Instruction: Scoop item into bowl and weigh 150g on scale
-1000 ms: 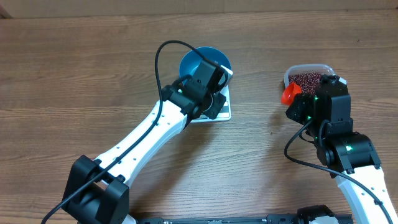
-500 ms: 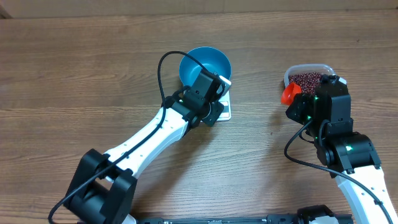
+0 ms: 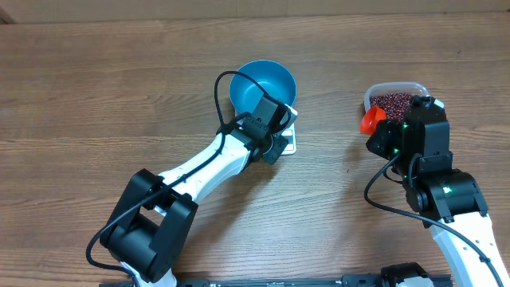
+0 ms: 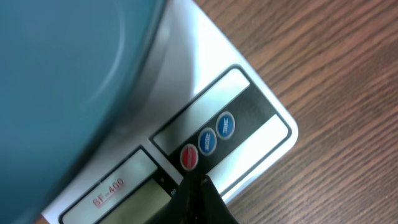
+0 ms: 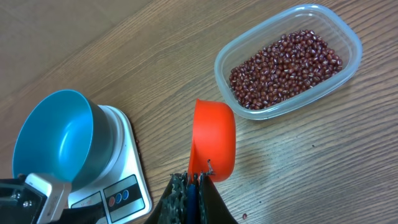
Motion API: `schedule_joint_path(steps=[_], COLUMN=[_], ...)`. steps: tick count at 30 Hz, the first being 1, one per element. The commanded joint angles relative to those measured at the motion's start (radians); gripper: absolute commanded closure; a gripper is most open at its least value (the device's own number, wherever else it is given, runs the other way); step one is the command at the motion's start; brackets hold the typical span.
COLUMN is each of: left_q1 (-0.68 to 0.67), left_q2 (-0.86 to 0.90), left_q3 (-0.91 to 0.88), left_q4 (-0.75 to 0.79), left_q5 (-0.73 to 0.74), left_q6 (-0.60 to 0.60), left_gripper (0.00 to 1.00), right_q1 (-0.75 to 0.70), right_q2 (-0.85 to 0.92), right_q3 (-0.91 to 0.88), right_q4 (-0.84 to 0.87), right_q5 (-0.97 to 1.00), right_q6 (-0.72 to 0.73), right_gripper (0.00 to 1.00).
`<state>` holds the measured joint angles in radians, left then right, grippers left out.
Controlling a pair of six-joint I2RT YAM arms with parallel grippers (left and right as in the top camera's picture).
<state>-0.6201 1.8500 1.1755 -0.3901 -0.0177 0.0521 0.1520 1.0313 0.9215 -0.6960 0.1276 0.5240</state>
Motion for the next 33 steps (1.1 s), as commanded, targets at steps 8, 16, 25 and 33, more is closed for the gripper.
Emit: schedule_joint_path(steps=[8,16,25,33], left_q1=[0.004,0.004,0.004,0.004], left_q2=[0.049,0.060,0.060,0.060], left_q3=[-0.002,-0.002,-0.002,-0.002], left_q4=[0.025,0.061,0.063,0.072], left_q5=[0.011,-0.021,-0.026,-0.045], left_q6=[0.015,0.016,0.015,0.015], left_gripper=[0.96,0.96,0.96,0.96], right_q1=[-0.004,-0.004,-0.004,-0.004], right_q2=[-0.008,-0.008,-0.008,-0.008], right_q3=[0.028,0.028,0.028,0.028], right_q4=[0.009,0.008,0.008,0.008], right_q5=[-0.002,-0.002,-0.002,-0.002], right_q6=[0.007,0.007,0.007,0.007], right_gripper=[0.96,0.96,0.96,0.96])
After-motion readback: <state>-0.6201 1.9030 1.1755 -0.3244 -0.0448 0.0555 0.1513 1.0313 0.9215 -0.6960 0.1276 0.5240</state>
